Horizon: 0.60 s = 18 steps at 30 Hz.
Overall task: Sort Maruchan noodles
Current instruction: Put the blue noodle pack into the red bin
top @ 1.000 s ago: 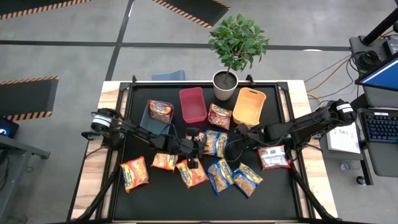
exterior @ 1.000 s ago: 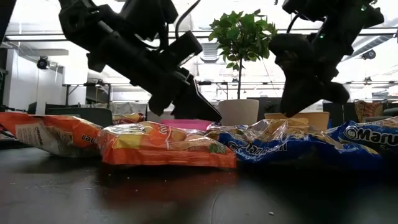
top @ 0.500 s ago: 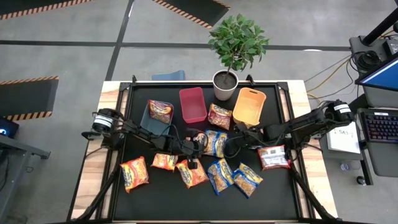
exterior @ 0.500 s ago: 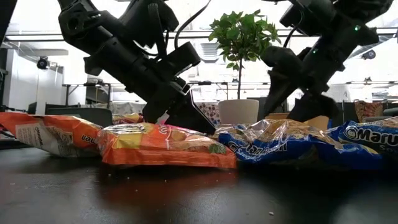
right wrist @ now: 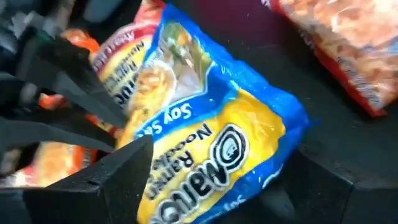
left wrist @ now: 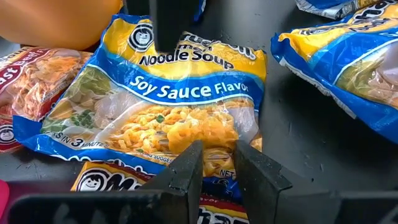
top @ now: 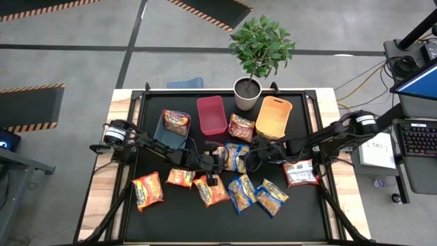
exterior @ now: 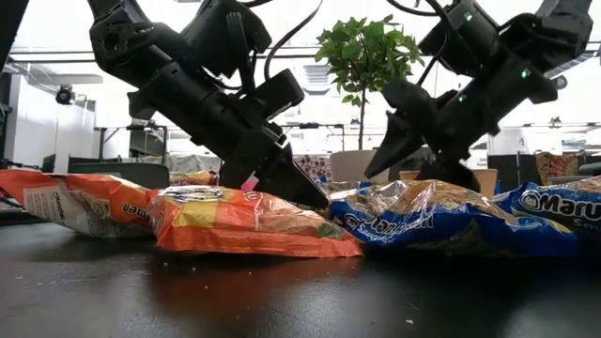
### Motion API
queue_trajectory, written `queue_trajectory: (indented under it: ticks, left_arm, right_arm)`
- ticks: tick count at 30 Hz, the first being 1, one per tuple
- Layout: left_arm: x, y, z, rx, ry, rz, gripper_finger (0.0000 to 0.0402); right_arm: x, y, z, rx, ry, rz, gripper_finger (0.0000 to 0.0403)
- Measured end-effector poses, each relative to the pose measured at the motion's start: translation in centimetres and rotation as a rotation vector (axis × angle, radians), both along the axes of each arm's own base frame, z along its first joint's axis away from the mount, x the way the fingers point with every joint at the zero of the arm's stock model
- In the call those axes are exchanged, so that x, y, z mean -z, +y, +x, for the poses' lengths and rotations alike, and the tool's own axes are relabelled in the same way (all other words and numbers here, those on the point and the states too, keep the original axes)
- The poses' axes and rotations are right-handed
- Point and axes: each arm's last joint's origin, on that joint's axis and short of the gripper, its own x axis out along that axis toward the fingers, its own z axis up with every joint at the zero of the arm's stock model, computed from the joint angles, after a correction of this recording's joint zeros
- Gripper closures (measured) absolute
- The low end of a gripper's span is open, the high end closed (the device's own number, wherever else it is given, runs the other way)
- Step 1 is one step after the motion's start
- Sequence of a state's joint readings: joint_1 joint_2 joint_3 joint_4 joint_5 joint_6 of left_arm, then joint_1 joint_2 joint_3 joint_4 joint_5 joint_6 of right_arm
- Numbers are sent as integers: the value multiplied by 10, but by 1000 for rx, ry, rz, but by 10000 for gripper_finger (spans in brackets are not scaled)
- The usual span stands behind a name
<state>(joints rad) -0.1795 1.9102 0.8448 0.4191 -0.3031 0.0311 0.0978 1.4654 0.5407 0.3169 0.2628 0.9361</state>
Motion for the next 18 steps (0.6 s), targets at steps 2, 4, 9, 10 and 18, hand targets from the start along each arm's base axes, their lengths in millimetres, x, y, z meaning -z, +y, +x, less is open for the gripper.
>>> queue_trajectory:
  ticks: [2,4,9,10,18]
  left_arm:
    - [0,0,0,0,2,1,327]
    - [0,0,0,-1,3,1,327]
    - [1,0,-1,-5,6,-2,327]
    - [1,0,-1,-4,7,-4,327]
    - [-8,0,-4,14,8,10,327]
  right_arm:
    - [8,1,6,-28,-23,-22,97]
    - [15,3,14,-55,-76,-42,102]
    - [28,6,26,-152,-161,-45,127]
    - [28,7,27,-158,-177,-42,136]
    - [24,9,27,-201,-194,-70,223]
